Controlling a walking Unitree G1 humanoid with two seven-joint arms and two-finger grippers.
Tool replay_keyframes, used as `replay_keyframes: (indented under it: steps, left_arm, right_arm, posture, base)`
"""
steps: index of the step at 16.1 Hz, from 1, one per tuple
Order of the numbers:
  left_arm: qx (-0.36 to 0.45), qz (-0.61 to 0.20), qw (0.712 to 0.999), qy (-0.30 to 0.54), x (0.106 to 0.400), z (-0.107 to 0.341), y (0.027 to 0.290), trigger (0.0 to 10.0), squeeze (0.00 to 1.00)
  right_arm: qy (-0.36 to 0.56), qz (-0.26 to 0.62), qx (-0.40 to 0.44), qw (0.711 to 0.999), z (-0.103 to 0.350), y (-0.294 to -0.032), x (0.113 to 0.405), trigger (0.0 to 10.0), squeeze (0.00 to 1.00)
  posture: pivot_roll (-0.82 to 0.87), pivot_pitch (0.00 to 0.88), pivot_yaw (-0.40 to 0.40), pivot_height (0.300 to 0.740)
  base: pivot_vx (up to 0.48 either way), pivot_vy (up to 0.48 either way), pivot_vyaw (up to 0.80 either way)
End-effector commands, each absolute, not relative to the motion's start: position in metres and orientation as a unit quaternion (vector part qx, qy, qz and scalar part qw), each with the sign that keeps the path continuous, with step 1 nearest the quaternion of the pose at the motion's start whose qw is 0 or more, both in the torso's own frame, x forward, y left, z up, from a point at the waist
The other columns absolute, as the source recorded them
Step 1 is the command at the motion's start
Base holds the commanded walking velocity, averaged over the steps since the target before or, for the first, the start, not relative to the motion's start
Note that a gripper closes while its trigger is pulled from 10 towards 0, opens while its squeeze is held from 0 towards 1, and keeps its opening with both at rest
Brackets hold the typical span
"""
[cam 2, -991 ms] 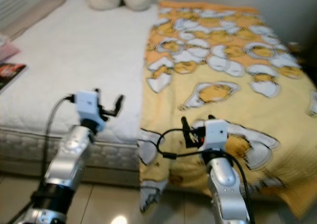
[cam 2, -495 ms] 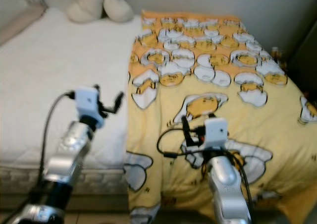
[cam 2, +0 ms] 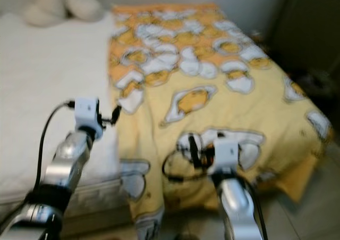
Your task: Clean up the room
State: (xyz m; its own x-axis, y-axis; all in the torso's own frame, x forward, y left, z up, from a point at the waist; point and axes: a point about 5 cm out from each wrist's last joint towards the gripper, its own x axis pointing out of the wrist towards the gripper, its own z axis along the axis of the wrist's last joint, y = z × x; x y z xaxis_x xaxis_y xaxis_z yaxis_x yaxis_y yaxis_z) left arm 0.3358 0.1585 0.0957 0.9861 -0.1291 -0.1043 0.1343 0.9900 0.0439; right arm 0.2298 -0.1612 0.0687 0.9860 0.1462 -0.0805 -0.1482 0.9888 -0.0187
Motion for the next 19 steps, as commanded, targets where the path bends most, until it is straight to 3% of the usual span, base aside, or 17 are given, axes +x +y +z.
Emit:
replay_keyframes:
  steps: [1,6,10,14,17,19]
  left_arm:
    - [0.017,-0.064,0.997,0.046,0.338,0.098,0.162,10.0,0.00]
    - [-0.063,-0.021,0.997,0.046,0.333,0.091,0.162,10.0,0.00]
    - [-0.035,-0.039,0.997,0.054,0.307,0.075,0.152,10.0,0.00]
    - [-0.028,-0.063,0.994,0.083,0.323,0.068,0.149,10.0,0.00]
    - [-0.002,-0.070,0.990,0.120,0.336,0.064,0.157,10.0,0.00]
    - [0.003,-0.024,0.987,0.159,0.338,0.054,0.173,10.0,0.00]
  right_arm:
    - [0.025,0.078,-0.021,0.996,0.076,-0.160,0.232,10.0,0.00]
    - [0.024,0.076,-0.039,0.996,0.083,-0.168,0.237,10.0,0.00]
    - [0.026,0.094,-0.042,0.994,0.086,-0.167,0.247,10.0,0.00]
    - [0.020,0.099,-0.044,0.994,0.089,-0.161,0.245,10.0,0.00]
    - [0.026,0.100,-0.046,0.994,0.090,-0.157,0.211,10.0,0.00]
    - [0.054,0.128,-0.045,0.989,0.088,-0.155,0.175,10.0,0.00]
  posture:
    - [-0.10,0.034,0.034,0.740]
    - [-0.14,0.032,-0.002,0.740]
    - [-0.11,0.027,-0.031,0.740]
    - [-0.12,0.047,-0.021,0.740]
    - [-0.20,0.133,0.002,0.740]
    - [-0.27,0.196,0.026,0.740]
  base:
    - [0.000,0.000,0.00]
    - [0.000,0.000,0.00]
    - [0.000,0.000,0.00]
    - [0.000,0.000,0.00]
    - [0.000,0.000,0.00]
    - [0.000,0.000,0.00]
